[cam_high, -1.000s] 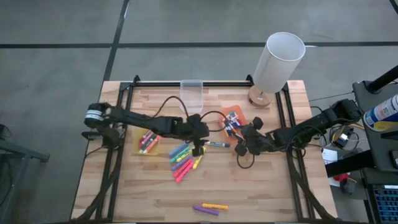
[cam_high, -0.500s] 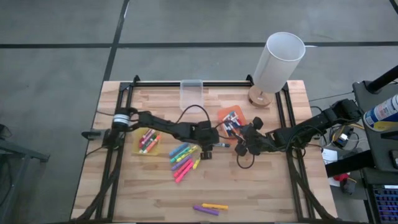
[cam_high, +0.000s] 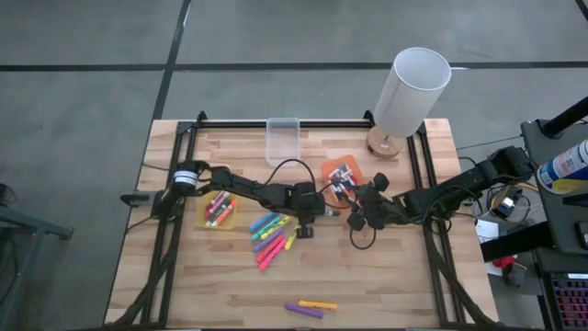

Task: Pick & Place Markers
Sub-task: Put the big dark green marker into the yellow bin, then put the purple highlighter into the transparent bin

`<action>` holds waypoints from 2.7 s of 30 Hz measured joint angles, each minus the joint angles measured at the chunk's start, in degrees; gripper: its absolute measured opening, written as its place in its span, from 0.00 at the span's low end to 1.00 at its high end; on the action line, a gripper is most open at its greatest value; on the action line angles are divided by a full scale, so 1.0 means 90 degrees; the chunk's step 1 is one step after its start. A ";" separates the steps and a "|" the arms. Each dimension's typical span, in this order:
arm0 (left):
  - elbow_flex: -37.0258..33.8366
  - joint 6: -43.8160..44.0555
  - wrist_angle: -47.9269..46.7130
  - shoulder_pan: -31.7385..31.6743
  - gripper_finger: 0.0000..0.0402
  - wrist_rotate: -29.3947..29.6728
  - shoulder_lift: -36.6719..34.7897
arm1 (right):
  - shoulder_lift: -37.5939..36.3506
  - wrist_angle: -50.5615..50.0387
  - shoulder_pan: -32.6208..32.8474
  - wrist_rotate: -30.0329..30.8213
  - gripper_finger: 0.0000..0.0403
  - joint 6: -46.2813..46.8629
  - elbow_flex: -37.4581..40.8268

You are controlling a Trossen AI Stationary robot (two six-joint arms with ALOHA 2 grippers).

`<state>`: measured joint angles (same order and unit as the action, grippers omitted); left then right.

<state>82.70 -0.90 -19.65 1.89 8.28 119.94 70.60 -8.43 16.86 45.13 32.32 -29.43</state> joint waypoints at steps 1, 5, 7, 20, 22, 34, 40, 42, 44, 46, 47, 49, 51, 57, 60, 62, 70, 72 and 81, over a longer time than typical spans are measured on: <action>0.0020 -0.0003 -0.0013 -0.0004 0.12 0.0022 0.0000 | 0.0001 0.0000 0.0000 0.0000 0.52 0.0002 0.0000; 0.0162 -0.0001 -0.0391 -0.0007 0.12 0.0098 -0.0066 | 0.0001 -0.0009 0.0000 -0.0001 0.52 0.0002 0.0000; 0.0292 0.0039 -0.0833 -0.0005 0.12 0.0233 -0.0201 | 0.0001 -0.0014 -0.0002 -0.0001 0.52 0.0000 0.0000; 0.0439 0.1270 -0.3765 0.0068 0.12 0.1146 -0.1814 | 0.0000 -0.0017 -0.0005 -0.0013 0.52 -0.0002 0.0039; 0.0348 0.1544 -0.3980 0.0103 0.12 0.1329 -0.2135 | 0.0001 -0.0007 -0.0005 -0.0011 0.52 -0.0002 0.0039; -0.1139 0.3709 -0.5107 0.0261 0.13 0.1944 -0.4197 | -0.0001 0.0024 0.0000 -0.0011 0.52 0.0001 0.0047; -0.2522 0.5014 -0.5119 0.0450 0.13 0.1990 -0.5182 | -0.0001 0.0023 -0.0002 -0.0011 0.52 0.0002 0.0046; -0.2924 0.5507 -0.5088 0.0535 0.13 0.2027 -0.5462 | 0.0001 0.0022 -0.0002 -0.0011 0.52 0.0002 0.0046; -0.3259 0.5883 -0.5051 0.0648 0.13 0.2037 -0.5690 | -0.0002 0.0022 -0.0002 -0.0011 0.52 0.0002 0.0046; -0.3549 0.6222 -0.5024 0.0796 0.13 0.2036 -0.5876 | -0.0001 0.0024 -0.0002 -0.0011 0.52 0.0002 0.0044; -0.3686 0.6399 -0.5024 0.0876 0.14 0.2034 -0.5954 | 0.0001 0.0024 -0.0002 -0.0011 0.52 0.0001 0.0044; -0.3943 0.6731 -0.4991 0.1021 0.14 0.2034 -0.6072 | 0.0000 0.0024 -0.0002 -0.0009 0.52 0.0002 0.0046; -0.4188 0.6955 -0.4905 0.1114 0.14 0.2000 -0.6135 | 0.0000 0.0024 -0.0002 -0.0008 0.52 0.0002 0.0046; -0.4858 0.7120 -0.4309 0.1149 0.14 0.1637 -0.6149 | 0.0001 0.0027 -0.0007 -0.0001 0.52 0.0002 0.0049; -0.5052 0.7158 -0.4146 0.1149 0.14 0.1589 -0.6149 | 0.0001 0.0027 -0.0006 -0.0001 0.52 0.0002 0.0051; -0.5081 0.7184 -0.4136 0.1147 0.15 0.1581 -0.6149 | 0.0000 0.0029 -0.0005 -0.0001 0.52 0.0002 0.0051; -0.4689 0.6943 -0.4480 0.1146 0.28 0.1588 -0.6189 | 0.0001 0.0049 -0.0005 -0.0001 0.52 0.0002 0.0053; -0.4550 0.6945 -0.4680 0.1146 0.32 0.1591 -0.6190 | 0.0000 0.0049 -0.0005 -0.0001 0.52 0.0002 0.0053; -0.3596 0.6284 -0.4905 0.1313 0.35 0.2045 -0.6203 | 0.0001 0.0049 -0.0005 -0.0001 0.52 0.0002 0.0058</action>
<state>50.34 55.65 -63.79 13.71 26.69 64.12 70.61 -7.99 16.82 45.12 32.34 -28.91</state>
